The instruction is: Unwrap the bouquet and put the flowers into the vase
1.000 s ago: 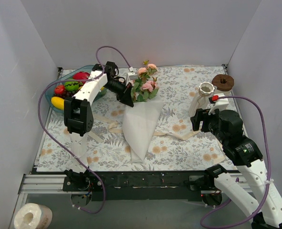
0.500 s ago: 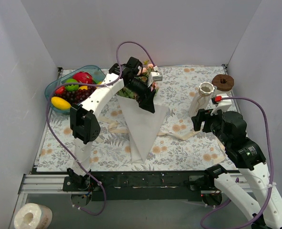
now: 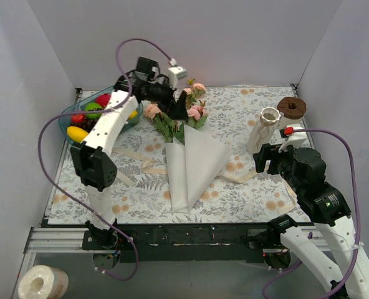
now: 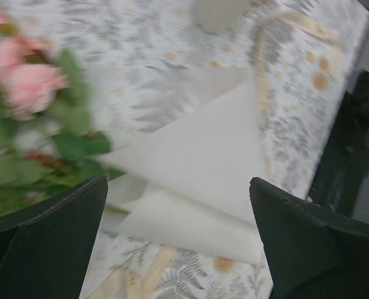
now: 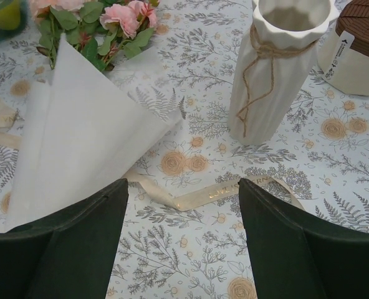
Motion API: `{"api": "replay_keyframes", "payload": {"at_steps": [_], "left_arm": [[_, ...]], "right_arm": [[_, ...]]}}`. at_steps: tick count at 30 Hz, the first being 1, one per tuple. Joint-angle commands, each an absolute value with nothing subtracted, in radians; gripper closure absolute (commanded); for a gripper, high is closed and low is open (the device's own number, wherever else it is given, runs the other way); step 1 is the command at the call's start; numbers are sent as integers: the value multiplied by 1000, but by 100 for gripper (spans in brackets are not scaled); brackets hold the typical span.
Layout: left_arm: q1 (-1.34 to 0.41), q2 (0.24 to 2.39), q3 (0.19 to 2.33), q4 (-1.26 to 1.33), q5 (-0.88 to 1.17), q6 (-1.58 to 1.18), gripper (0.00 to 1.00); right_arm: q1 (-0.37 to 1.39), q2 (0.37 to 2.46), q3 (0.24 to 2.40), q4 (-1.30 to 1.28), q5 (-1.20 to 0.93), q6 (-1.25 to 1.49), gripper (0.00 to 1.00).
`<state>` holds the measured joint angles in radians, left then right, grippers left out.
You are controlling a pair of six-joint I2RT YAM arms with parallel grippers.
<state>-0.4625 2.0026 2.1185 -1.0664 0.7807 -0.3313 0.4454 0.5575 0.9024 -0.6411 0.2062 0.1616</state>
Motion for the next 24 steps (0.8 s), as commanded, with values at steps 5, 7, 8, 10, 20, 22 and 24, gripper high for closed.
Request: {"api": "replay_keyframes", "payload": {"at_steps": [5,7,8,10,20,22,24], "left_arm": [[-317,1833,1801,-813,420,-399,2],[-342,1833,1712,-790,416,-387,2],[-377,1832,1694,-755,404,-387,2],[-425,1827,1655,-723,378,-382,2],[-540,2014,1808,-753,379,-313,2],[-540,2051,1839,-794,448,-246,2],[-540,2097,1865,-833,477,-203,2]], "right_arm": [[446,545,925,-604,203,169,21],[448,543,925,-603,201,170,21],[448,545,927,-604,199,172,21],[448,543,927,-612,204,170,21],[448,520,930,-644,213,178,21],[448,517,928,-647,213,175,21],[448,514,930,-650,216,176,21]]}}
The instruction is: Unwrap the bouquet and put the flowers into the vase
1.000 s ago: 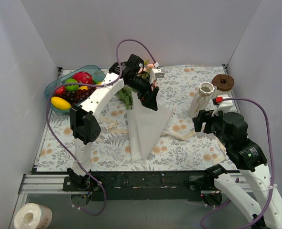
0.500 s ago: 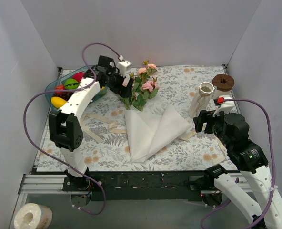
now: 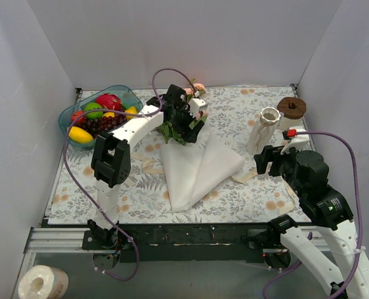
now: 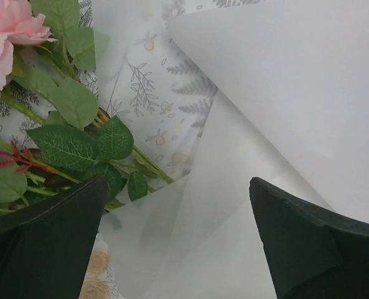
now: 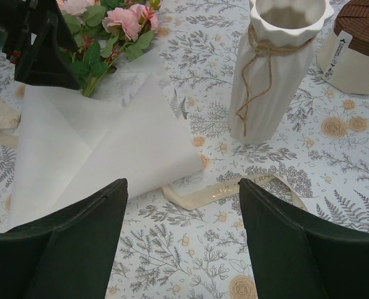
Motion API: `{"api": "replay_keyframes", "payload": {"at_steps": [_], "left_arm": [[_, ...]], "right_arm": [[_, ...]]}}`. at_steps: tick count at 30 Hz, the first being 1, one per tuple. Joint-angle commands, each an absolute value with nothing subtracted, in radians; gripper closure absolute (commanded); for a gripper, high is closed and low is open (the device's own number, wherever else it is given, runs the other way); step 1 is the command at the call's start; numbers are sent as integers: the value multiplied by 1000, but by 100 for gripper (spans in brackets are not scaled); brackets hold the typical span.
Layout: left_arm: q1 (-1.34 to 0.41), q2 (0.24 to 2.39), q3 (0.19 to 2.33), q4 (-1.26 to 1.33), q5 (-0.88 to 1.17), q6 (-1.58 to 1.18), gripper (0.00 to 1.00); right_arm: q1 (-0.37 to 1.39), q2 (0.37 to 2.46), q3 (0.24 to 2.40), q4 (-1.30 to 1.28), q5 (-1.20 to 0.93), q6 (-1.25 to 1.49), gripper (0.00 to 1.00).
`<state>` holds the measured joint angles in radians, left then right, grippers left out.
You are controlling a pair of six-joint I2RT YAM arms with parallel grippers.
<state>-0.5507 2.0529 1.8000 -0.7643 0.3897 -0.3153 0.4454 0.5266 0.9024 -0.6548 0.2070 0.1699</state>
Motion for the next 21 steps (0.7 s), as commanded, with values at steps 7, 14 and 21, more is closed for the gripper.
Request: {"api": "replay_keyframes", "payload": {"at_steps": [7,14,21], "left_arm": [[-537,2189,1974,-952,548,-88,9],[-538,2227,2017,-1097,618,-28,30],[-538,2221,2002,-1134,611,-8,50]], "right_arm": [[448,514,925,-652,215,176,21],[448,522,914,-637,219,172,21],[448,535,913,-620,215,173,21]]}}
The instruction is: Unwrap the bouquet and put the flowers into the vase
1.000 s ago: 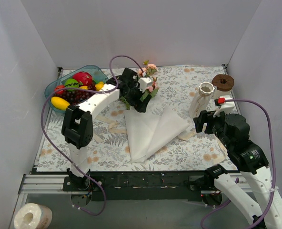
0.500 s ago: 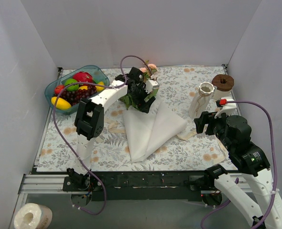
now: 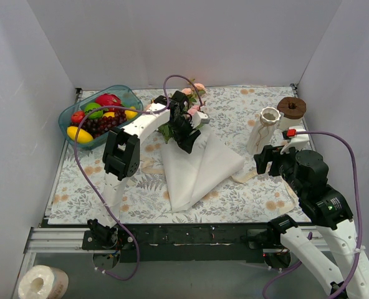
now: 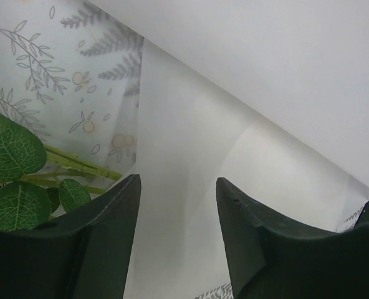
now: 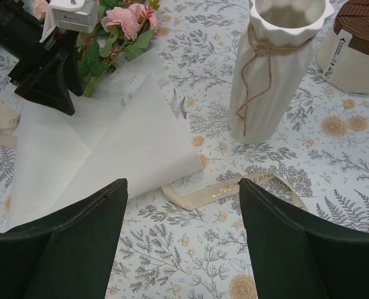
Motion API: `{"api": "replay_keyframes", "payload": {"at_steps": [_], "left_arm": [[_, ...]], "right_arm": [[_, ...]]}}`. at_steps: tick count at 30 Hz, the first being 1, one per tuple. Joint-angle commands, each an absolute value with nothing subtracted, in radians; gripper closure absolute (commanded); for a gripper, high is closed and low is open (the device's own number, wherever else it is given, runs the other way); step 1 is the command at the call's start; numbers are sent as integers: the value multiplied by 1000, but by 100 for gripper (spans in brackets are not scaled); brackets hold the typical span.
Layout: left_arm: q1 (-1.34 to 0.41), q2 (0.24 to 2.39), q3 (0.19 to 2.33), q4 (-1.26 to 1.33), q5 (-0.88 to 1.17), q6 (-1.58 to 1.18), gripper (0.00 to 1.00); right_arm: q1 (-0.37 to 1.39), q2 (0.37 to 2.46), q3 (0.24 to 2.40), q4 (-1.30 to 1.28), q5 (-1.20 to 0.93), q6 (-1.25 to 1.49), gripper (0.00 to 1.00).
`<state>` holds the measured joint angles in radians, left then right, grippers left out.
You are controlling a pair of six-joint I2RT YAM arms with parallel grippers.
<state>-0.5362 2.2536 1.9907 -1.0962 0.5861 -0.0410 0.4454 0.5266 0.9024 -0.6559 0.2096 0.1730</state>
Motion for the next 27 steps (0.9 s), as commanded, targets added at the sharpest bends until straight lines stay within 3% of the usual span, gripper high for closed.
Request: {"api": "replay_keyframes", "payload": {"at_steps": [1,10,15,19,27], "left_arm": [[-538,2223,1997,-1129,600,-8,49],[-537,2217,1994,-1036,540,-60,41],[-537,2214,1990,-1014,537,-68,41],[-537,2258,2025,-1100,554,-37,48],[-537,2278,2037,-1137,528,-18,47]], "right_arm": [[448,537,913,-618,213,172,21],[448,541,919,-618,202,170,21],[448,538,919,-621,204,167,21],[448,537,919,-623,213,167,21],[448,538,923,-617,218,164,21]]}}
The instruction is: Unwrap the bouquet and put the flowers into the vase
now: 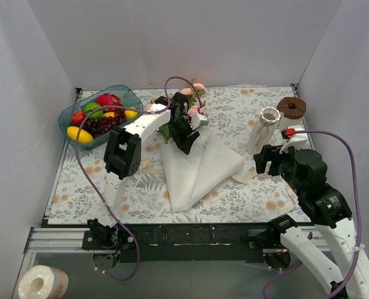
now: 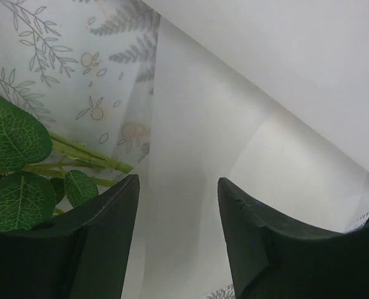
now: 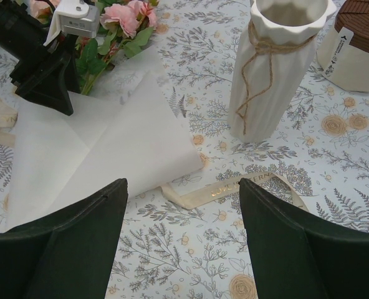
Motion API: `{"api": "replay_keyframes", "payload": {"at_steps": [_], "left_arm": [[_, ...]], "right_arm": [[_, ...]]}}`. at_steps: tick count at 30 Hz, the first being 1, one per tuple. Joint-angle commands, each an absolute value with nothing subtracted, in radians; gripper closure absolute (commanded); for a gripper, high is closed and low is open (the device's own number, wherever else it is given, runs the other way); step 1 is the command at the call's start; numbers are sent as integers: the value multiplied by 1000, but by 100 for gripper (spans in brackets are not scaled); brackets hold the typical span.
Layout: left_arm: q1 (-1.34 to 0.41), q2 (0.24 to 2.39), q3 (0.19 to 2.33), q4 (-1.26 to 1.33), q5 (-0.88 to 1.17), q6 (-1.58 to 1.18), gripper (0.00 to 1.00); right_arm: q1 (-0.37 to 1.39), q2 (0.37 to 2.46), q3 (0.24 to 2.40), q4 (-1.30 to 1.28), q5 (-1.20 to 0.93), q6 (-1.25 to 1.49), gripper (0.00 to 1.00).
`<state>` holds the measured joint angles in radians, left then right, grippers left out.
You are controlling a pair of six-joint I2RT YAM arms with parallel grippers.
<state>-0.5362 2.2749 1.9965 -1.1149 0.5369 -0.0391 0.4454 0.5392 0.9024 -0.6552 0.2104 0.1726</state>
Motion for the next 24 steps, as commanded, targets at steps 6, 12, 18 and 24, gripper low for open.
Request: {"api": "replay_keyframes", "payload": {"at_steps": [6,12,18,24], "left_arm": [[-537,2289,2057,-1135,518,-9,58],[-535,2287,2083,-1181,545,29,100],[-535,2247,2100,-1195,554,41,100],[-528,2146,2103,-1230,591,60,100]], "right_arm": [[448,525,911,-620,207,172,21],[448,522,913,-623,213,173,21],[446,525,908,-612,193,178,21],[448,549,919,-604,183,176,21]]}}
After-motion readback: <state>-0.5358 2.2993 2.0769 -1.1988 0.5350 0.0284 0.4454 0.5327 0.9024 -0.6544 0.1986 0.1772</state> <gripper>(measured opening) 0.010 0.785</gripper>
